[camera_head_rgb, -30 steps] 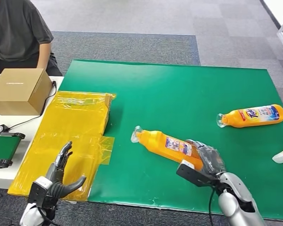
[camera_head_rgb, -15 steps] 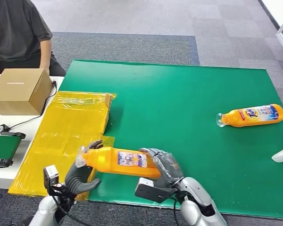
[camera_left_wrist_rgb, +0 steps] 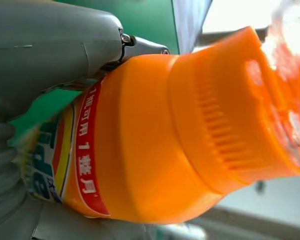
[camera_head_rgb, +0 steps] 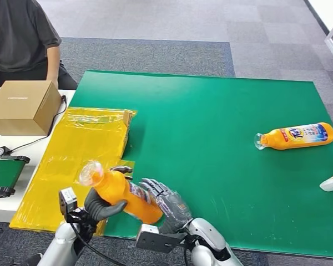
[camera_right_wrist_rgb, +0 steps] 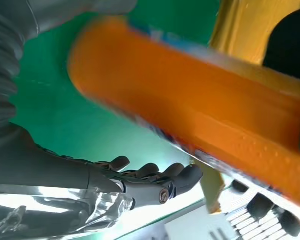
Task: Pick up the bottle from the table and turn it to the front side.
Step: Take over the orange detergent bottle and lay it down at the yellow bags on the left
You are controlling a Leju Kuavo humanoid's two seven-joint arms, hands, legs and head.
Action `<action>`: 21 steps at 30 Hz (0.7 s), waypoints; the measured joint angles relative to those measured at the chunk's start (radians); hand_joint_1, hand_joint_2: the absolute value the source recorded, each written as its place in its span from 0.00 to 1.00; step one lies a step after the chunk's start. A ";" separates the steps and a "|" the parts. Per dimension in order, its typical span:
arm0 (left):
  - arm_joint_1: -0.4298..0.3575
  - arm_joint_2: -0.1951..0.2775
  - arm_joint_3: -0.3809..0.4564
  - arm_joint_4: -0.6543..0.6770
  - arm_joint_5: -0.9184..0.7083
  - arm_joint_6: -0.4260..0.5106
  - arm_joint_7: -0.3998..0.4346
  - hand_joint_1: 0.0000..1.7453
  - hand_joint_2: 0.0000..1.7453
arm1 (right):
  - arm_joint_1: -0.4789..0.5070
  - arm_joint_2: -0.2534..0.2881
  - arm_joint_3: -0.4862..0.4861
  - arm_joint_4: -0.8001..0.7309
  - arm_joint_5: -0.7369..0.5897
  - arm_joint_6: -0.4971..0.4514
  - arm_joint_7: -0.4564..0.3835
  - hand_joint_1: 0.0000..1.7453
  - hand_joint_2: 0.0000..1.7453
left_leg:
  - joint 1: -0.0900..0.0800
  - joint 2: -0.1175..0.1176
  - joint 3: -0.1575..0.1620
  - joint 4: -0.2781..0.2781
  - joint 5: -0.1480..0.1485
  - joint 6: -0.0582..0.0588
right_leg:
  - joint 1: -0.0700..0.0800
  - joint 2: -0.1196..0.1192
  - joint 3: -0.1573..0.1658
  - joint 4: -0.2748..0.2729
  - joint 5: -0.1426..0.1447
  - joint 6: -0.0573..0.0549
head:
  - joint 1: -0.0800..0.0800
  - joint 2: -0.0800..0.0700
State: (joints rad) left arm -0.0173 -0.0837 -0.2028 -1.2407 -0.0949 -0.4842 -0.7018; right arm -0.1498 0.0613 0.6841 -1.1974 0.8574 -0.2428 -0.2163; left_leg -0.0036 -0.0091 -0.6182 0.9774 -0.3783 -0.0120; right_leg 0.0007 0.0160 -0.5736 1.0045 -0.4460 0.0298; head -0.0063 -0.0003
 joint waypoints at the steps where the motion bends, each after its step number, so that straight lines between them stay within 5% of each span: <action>1: 0.004 0.001 0.006 -0.012 -0.045 0.076 0.003 1.00 1.00 | 0.008 -0.001 -0.010 -0.001 0.000 -0.013 0.012 0.00 1.00 | 0.000 0.000 0.000 0.000 0.000 0.000 | 0.000 0.000 0.000 0.000 0.000 0.000 | 0.000 0.000; 11: 0.060 0.025 0.080 -0.240 -0.648 0.761 0.205 1.00 1.00 | 0.140 -0.025 -0.164 -0.091 0.039 -0.052 0.078 0.00 1.00 | 0.000 0.000 0.002 0.000 -0.001 0.000 | 0.000 0.000 0.001 0.000 0.000 0.000 | 0.000 0.000; 13: 0.068 0.044 0.083 -0.259 -0.810 0.838 0.301 0.95 1.00 | 0.160 -0.028 -0.182 -0.111 0.043 -0.051 0.089 0.00 1.00 | 0.000 0.000 0.002 0.000 0.000 -0.001 | 0.000 0.000 0.001 0.000 0.000 0.000 | 0.000 0.000; 16: 0.061 0.084 0.078 -0.265 -0.996 0.822 0.440 0.85 1.00 | 0.179 -0.030 -0.200 -0.133 0.046 -0.049 0.099 0.00 1.00 | 0.000 0.000 0.001 0.000 0.000 -0.001 | 0.000 0.000 0.000 0.000 0.000 0.000 | 0.000 0.000; 18: 0.035 0.115 0.065 -0.251 -1.067 0.763 0.503 0.57 1.00 | 0.184 -0.030 -0.208 -0.141 0.046 -0.046 0.101 0.00 1.00 | 0.000 0.000 0.002 0.000 0.000 -0.001 | 0.000 0.000 0.000 0.000 0.000 0.000 | 0.000 0.000; 20: -0.005 0.144 0.045 -0.214 -1.094 0.715 0.533 0.18 1.00 | 0.186 -0.030 -0.214 -0.144 0.044 -0.040 0.101 0.00 1.00 | 0.000 0.000 0.002 0.000 0.000 -0.001 | 0.000 0.000 0.001 0.000 0.000 0.000 | 0.000 0.000; 21: -0.027 0.157 0.033 -0.189 -1.103 0.697 0.540 0.08 1.00 | 0.186 -0.030 -0.217 -0.144 0.043 -0.037 0.100 0.00 1.00 | 0.000 0.000 0.002 0.000 0.000 -0.001 | 0.000 0.000 0.001 0.000 0.000 -0.001 | 0.000 0.000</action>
State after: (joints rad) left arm -0.0440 0.0733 -0.1694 -1.4299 -1.1975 0.2131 -0.1619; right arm 0.0359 0.0313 0.4675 -1.3415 0.9001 -0.2803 -0.1162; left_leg -0.0033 -0.0094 -0.6163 0.9773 -0.3783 -0.0130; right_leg 0.0008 0.0161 -0.5723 1.0046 -0.4458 0.0293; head -0.0063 -0.0004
